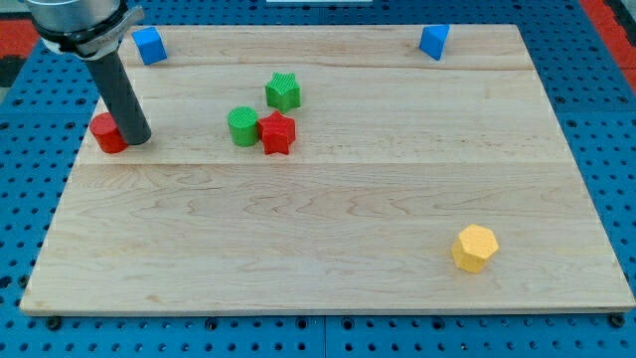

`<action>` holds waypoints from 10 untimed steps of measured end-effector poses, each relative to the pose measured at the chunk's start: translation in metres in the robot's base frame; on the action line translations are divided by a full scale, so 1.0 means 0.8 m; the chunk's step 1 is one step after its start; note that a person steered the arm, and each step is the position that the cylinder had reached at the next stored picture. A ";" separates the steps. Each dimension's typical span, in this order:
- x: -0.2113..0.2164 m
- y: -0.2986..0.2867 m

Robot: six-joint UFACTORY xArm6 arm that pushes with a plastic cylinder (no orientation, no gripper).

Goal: Slide the green circle towards the center right

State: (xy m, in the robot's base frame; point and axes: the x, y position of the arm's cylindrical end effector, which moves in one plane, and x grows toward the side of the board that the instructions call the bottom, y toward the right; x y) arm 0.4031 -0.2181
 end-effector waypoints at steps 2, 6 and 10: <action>-0.005 0.037; -0.030 0.192; -0.044 0.324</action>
State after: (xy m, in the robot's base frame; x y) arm 0.3676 0.0411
